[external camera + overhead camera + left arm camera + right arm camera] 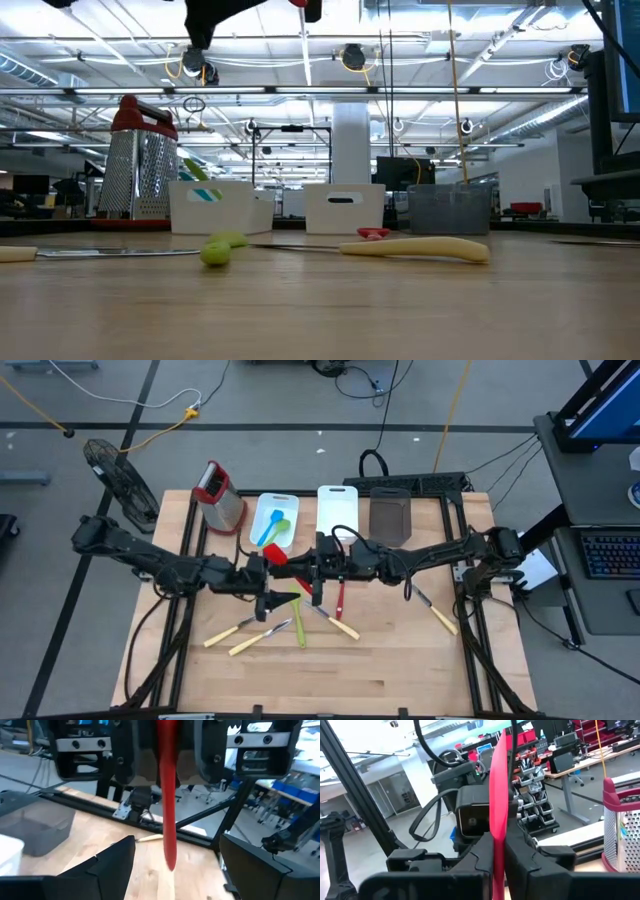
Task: Pick & Place Kitchen Items
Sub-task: Put the red spatula into the left white bin
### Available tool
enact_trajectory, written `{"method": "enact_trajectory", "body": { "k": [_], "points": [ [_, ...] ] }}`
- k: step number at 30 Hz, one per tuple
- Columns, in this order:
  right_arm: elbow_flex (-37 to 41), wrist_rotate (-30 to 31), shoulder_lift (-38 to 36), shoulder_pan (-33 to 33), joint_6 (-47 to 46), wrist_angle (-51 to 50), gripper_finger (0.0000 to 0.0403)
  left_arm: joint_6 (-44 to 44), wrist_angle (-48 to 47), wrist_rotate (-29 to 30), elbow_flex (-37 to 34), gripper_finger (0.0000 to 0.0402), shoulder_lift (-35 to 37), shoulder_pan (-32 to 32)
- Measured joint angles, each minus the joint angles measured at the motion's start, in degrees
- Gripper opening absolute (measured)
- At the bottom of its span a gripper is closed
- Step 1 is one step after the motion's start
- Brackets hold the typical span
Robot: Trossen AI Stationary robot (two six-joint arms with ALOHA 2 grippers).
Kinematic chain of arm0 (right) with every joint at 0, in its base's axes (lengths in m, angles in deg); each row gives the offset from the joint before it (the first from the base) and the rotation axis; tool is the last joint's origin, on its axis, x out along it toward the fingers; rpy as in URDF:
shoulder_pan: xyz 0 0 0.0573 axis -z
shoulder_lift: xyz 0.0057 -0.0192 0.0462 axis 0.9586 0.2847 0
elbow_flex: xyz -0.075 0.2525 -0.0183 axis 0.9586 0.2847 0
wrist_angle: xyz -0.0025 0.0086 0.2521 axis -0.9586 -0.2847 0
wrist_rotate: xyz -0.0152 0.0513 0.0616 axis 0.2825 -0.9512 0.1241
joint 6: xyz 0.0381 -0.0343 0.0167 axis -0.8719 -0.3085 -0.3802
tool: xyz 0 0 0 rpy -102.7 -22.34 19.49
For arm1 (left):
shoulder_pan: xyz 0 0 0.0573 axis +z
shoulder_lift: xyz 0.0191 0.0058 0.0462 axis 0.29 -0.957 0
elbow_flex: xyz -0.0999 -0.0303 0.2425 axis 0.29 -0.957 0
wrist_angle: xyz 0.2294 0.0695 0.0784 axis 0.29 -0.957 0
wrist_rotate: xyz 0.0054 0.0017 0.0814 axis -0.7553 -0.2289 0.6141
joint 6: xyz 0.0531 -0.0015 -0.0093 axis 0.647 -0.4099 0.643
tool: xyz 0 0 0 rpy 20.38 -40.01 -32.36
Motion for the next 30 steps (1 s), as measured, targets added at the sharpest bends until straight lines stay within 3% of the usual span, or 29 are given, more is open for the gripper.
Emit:
{"method": "enact_trajectory", "body": {
  "k": [10, 14, 18, 25, 30],
  "points": [
    [0.00, 1.54, 0.00, -0.02, -0.02, 0.50, 0.0014, -1.80, 9.01, -5.29, 0.02, 0.0288, -4.55, 3.44],
    [0.00, 2.66, 0.00, -0.02, 0.41, 0.56, 0.0014, -3.96, 10.54, -7.01, 0.02, 0.0266, -6.18, 4.58],
    [0.00, 2.89, 0.00, -0.02, 0.57, 0.56, 0.0014, -6.15, 10.39, -7.08, 0.04, 0.0201, -7.12, 5.22],
    [0.00, 3.04, 0.00, 0.03, 0.41, 0.43, 0.0014, -8.86, 11.05, -9.83, 0.04, 0.0026, -7.01, 7.06],
    [-0.02, 4.51, -0.02, 0.02, 0.31, 0.22, 0.0015, -9.49, 11.68, -11.45, 0.04, 0.0017, -7.01, 7.58]
  ]
}}
